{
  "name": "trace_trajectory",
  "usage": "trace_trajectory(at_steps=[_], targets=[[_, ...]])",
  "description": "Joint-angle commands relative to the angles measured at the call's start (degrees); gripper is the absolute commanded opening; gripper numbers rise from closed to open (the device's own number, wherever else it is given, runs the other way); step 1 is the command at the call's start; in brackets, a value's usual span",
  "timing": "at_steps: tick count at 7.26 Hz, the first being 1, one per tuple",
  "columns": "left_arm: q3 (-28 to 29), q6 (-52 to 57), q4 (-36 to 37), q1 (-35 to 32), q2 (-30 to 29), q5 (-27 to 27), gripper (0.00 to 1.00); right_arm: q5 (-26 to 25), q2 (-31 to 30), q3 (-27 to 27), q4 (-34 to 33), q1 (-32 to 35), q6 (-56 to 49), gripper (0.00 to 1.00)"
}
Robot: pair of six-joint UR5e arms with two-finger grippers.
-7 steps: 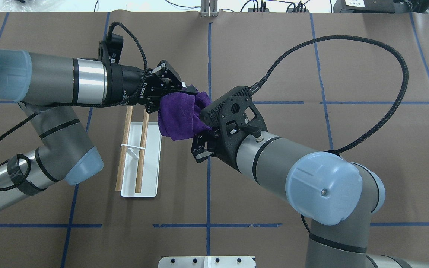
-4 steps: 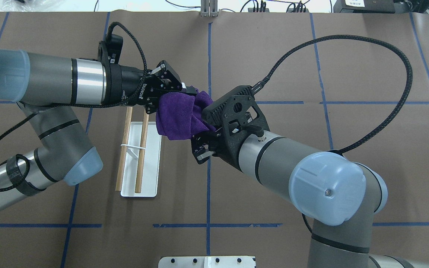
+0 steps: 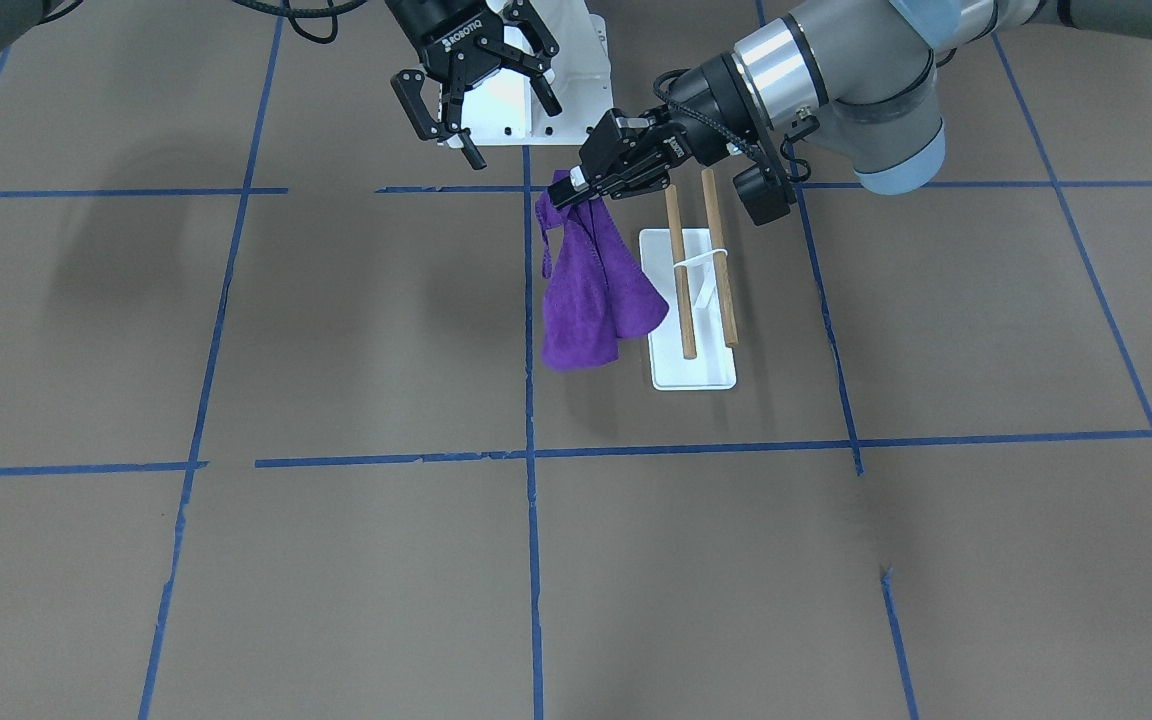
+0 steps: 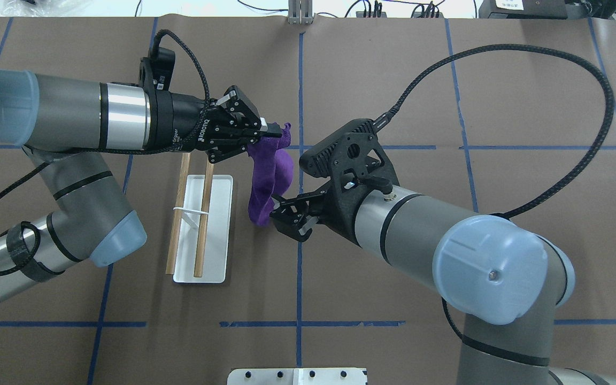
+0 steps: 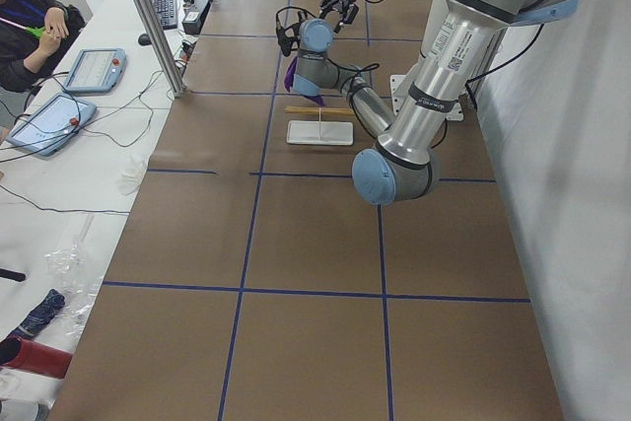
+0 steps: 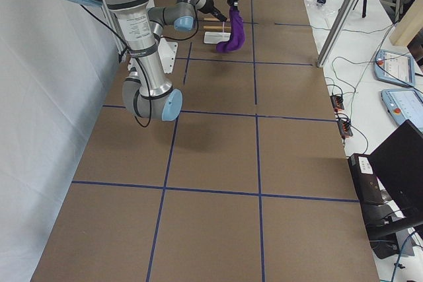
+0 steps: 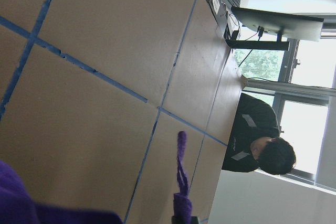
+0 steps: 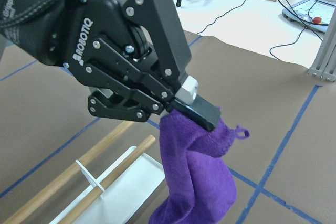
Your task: Hang towel on rack
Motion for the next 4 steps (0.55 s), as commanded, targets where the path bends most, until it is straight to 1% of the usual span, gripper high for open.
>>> trace_trajectory(at_steps=[1, 2, 3, 4], targets=[[-3.1, -0.2, 3.8, -0.3, 0.1, 0.3, 0.0, 3.3, -2.4, 4.4, -8.3, 3.6, -0.5, 1.0], [-5.0, -0.4, 7.3, -0.2, 0.0, 1.2, 0.0, 8.2, -3.3, 4.7, -10.7, 9.0, -0.5, 1.0], [-7.4, -0.4, 10.5, 0.1, 0.5, 5.3, 0.0, 16.6, -4.0, 4.4, -14.2, 16.4, -0.5, 1.0], [-10.6, -0.2, 16.5, 1.5, 0.7, 9.4, 0.0, 26.0, -4.3, 3.6, -19.5, 25.2, -0.9, 1.0]])
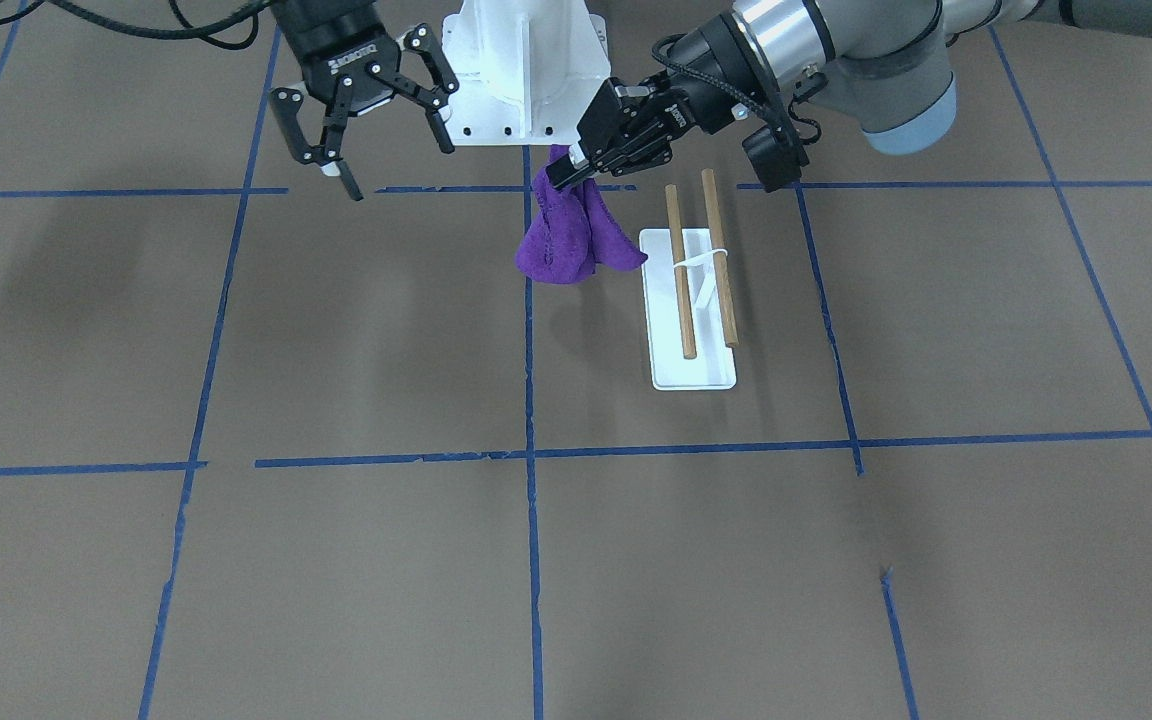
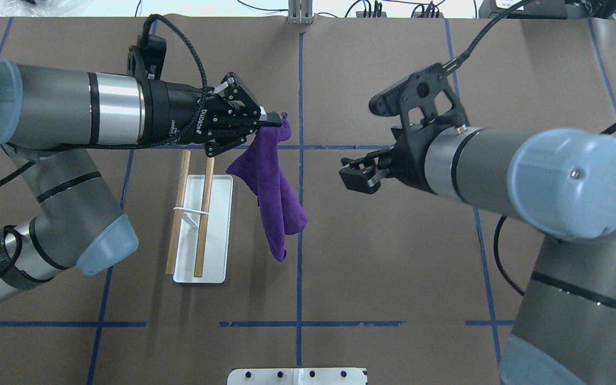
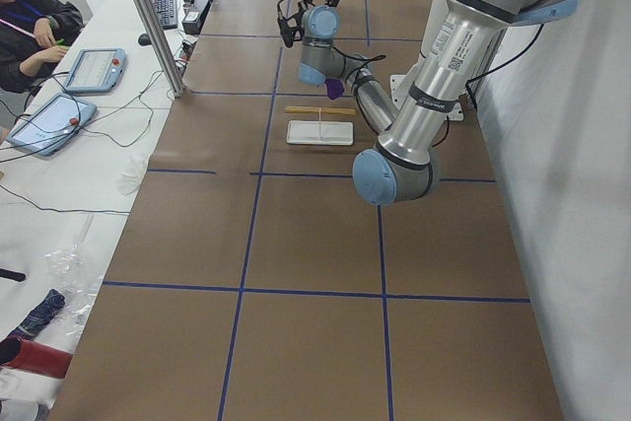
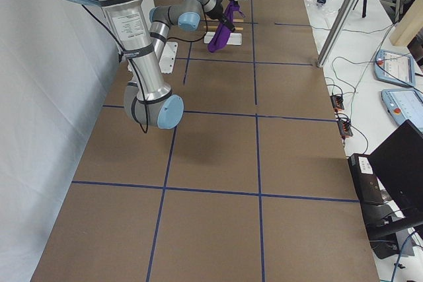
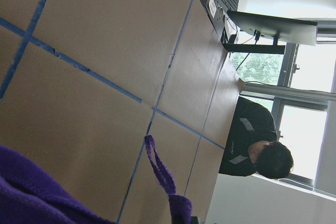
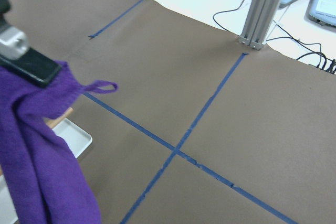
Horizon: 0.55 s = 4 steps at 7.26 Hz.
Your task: Hang towel on rack
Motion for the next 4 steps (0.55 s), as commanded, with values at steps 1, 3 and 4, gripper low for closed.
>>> trace_trajectory(at_steps=[1, 3, 4], targets=[[-8.2, 0.8, 14.0, 3.4, 0.4, 9.6, 0.0, 20.8, -0.9, -4.6, -7.4, 18.1, -2.8, 1.0], [-17.5, 8.6, 34.1, 9.5, 0.5, 23.3, 0.0, 32.4, -6.9, -10.8, -8.1, 30.4, -14.0, 1.0], [-21.1, 10.7, 41.3, 12.4, 1.4, 29.3, 0.0, 35.3, -8.2, -13.6, -10.8, 35.1, -20.7, 1.0]])
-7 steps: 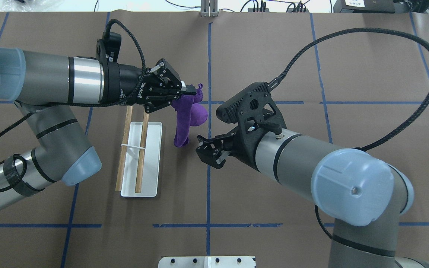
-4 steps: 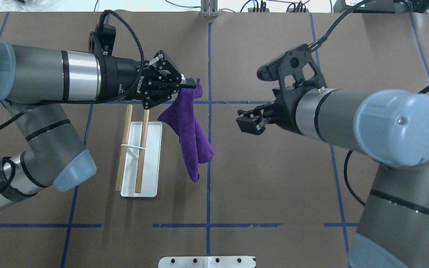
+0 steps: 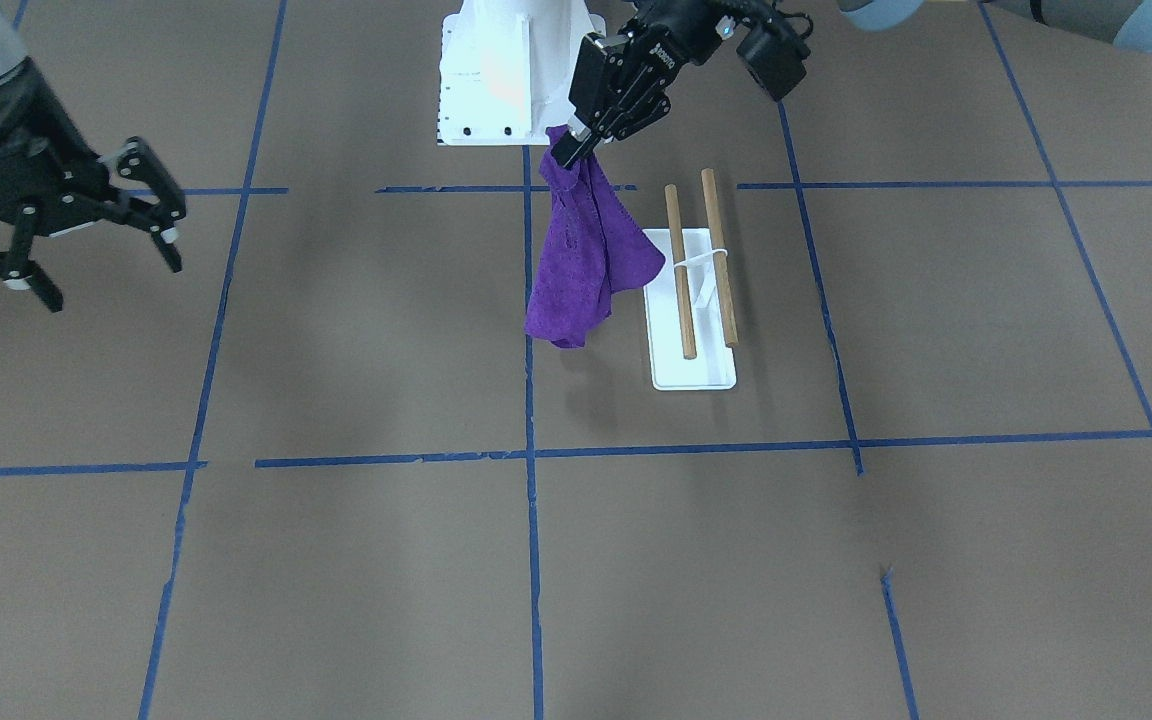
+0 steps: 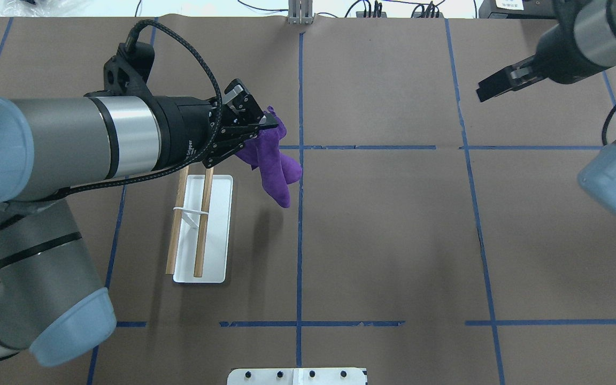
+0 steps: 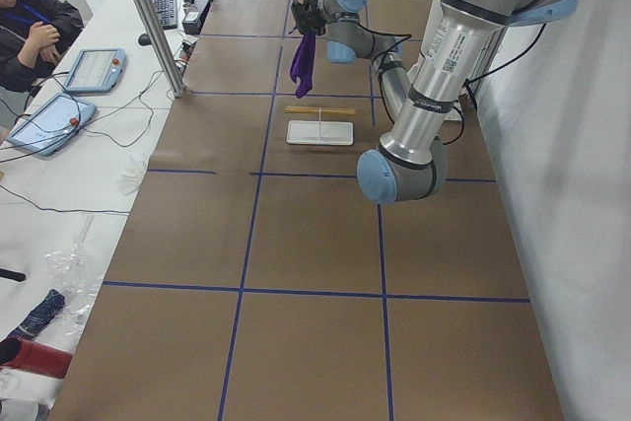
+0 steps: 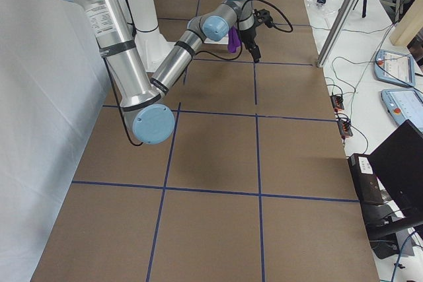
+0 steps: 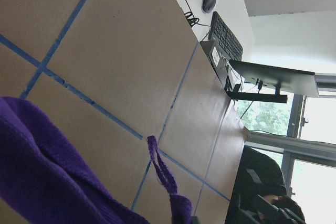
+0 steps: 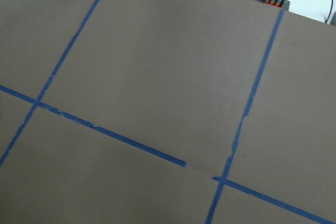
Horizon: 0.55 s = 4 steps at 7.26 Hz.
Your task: Hang towel on rack
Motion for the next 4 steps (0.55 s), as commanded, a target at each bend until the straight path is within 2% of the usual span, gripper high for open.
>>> trace_trajectory(at_steps=[1, 2, 3, 4], targets=[[-7.8, 3.9, 13.3, 4.1, 2.8, 8.8, 0.0, 5.5, -2.3, -5.5, -7.7, 9.6, -15.7, 1.0], [-10.4, 4.6, 16.9, 4.3, 6.3, 10.4, 0.0, 5.1, -2.3, -7.2, -11.3, 11.6, -22.4, 1.0], [-11.9, 8.1, 22.3, 5.1, 9.1, 14.6, 0.0, 5.3, -2.7, -9.1, -11.7, 12.6, -24.9, 1.0], [-12.0, 8.3, 26.5, 5.4, 9.6, 16.3, 0.0, 5.4, -3.4, -9.9, -11.7, 12.9, -25.0, 1.0]])
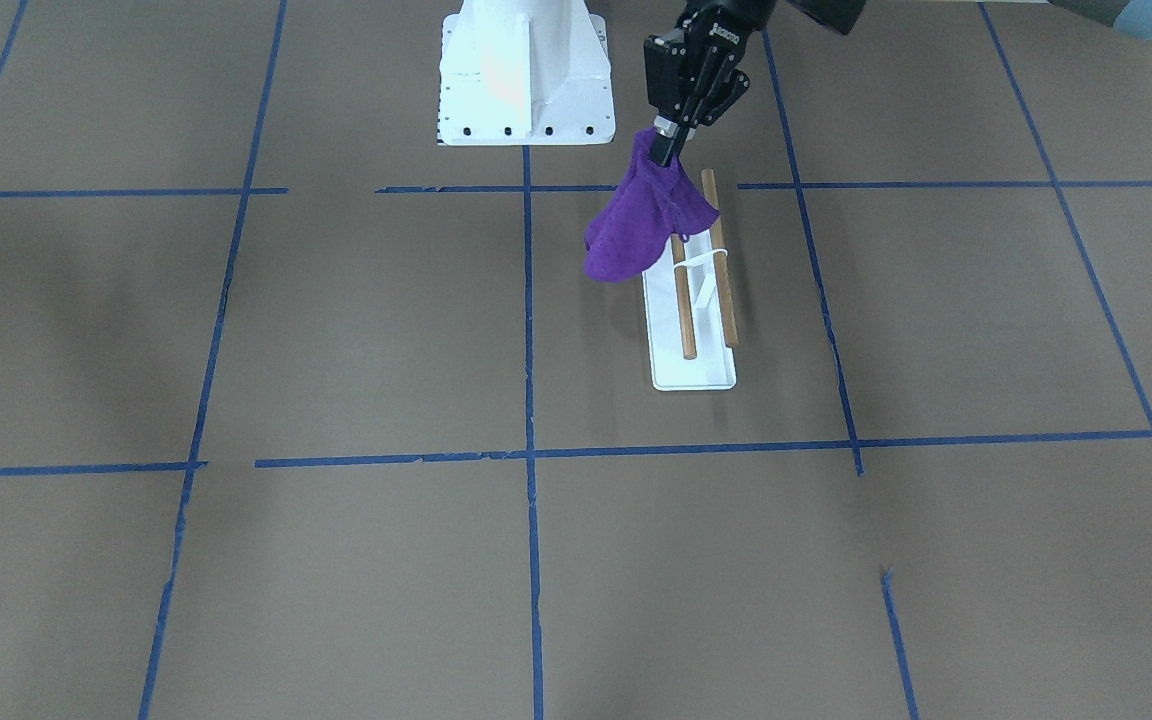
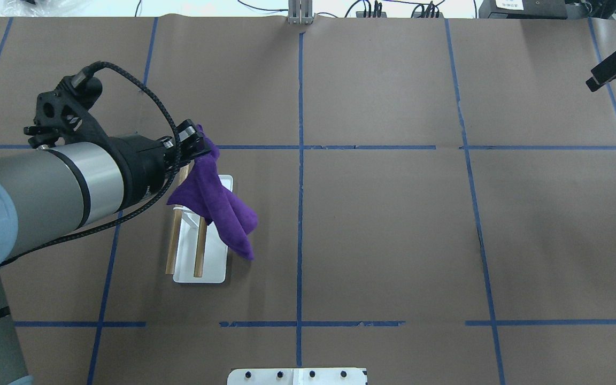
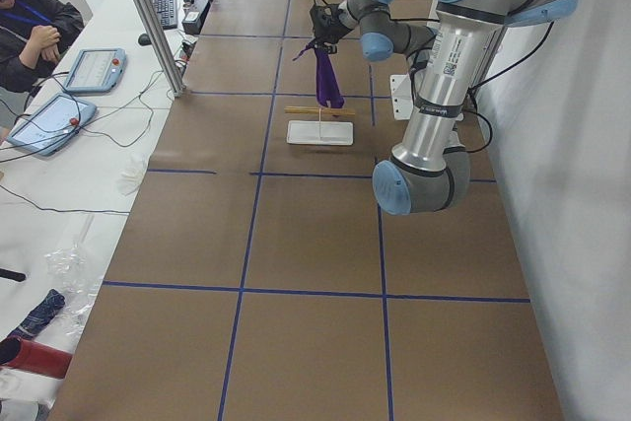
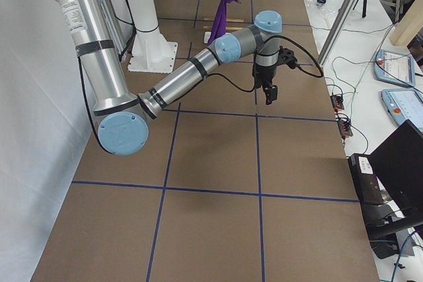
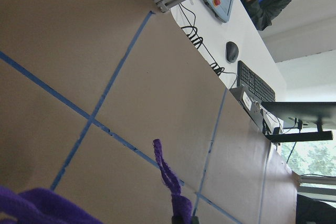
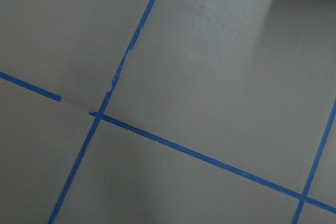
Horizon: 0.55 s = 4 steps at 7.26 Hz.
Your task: Hang towel on rack
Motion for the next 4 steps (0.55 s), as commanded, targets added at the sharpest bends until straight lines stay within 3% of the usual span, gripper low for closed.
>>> trace_trajectory(at_steps=[1, 4], targets=[[-1.0, 1.4, 7.0, 0.6, 4.5, 5.1, 0.0, 0.1, -0.8, -1.8, -0.7, 1.0, -2.2, 1.0], [1.9, 4.0, 6.9, 0.4, 15.2, 11.0, 0.0, 0.0, -0.8, -3.0, -0.8, 0.9, -1.9, 1.0]])
